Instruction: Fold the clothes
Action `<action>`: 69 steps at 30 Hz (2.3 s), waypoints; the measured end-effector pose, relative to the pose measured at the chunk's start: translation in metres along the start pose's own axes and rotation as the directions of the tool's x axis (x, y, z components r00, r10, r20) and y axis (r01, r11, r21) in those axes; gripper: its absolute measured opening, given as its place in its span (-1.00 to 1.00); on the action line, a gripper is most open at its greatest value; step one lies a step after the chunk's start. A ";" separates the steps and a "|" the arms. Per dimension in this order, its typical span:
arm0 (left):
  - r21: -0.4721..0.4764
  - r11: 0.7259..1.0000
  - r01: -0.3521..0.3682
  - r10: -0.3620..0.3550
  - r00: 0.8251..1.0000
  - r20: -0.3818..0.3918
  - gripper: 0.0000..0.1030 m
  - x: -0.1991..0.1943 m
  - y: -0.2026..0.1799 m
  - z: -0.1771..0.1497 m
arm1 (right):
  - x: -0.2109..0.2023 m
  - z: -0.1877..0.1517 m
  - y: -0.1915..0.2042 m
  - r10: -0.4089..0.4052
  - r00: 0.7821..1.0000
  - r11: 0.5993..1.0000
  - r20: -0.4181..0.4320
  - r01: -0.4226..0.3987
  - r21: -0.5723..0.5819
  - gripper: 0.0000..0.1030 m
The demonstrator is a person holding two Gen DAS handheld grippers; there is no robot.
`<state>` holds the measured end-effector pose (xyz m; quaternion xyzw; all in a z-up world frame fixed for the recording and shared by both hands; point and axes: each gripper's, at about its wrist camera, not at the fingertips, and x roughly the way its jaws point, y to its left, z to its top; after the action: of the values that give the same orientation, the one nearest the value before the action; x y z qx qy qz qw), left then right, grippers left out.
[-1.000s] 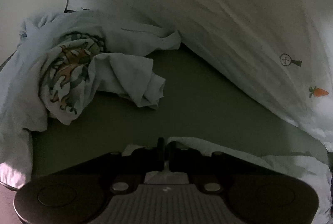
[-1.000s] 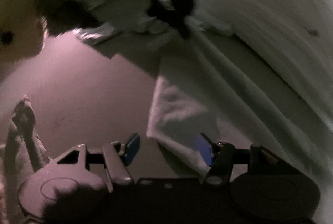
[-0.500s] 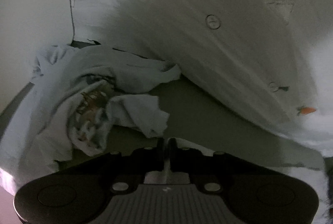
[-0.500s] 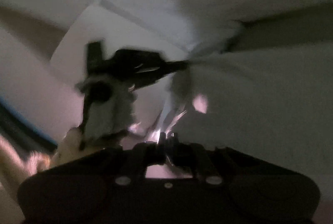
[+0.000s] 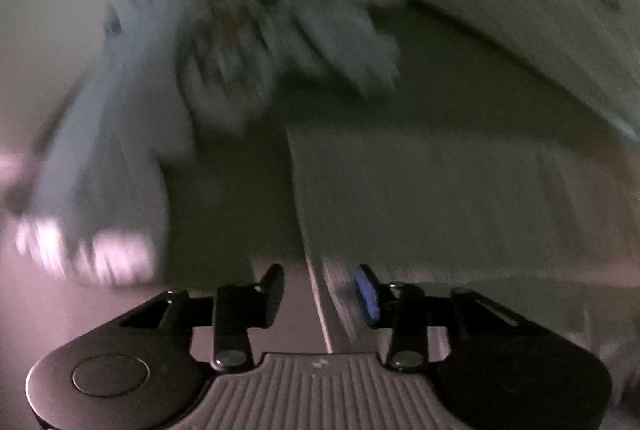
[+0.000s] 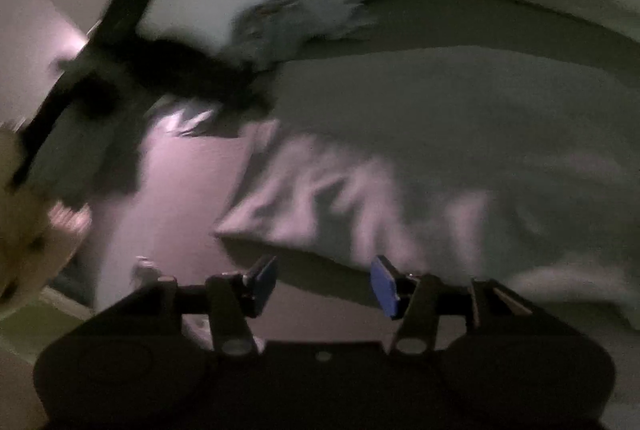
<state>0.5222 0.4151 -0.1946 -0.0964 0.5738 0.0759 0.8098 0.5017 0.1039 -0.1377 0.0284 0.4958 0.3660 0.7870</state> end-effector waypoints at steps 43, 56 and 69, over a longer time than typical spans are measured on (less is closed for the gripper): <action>-0.213 0.975 0.057 -0.014 0.980 0.198 0.18 -0.072 0.025 -0.199 | -0.192 -0.226 -0.132 -0.461 0.853 0.623 0.243 0.117 0.774 0.41; -0.381 0.921 -0.075 0.183 0.949 0.255 -1.00 -0.068 0.044 -0.202 | -0.184 -0.230 -0.122 -0.452 0.865 0.644 0.218 0.147 0.751 0.41; -0.244 0.970 0.017 0.055 0.958 0.282 -0.45 -0.083 -0.020 -0.185 | -0.229 -0.238 -0.147 -0.630 0.733 0.651 0.258 0.316 0.690 0.41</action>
<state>0.3304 0.3502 -0.1746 -0.1777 0.4377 0.1669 0.8655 0.3365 -0.2180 -0.1441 0.2316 0.3643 -0.0577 0.9002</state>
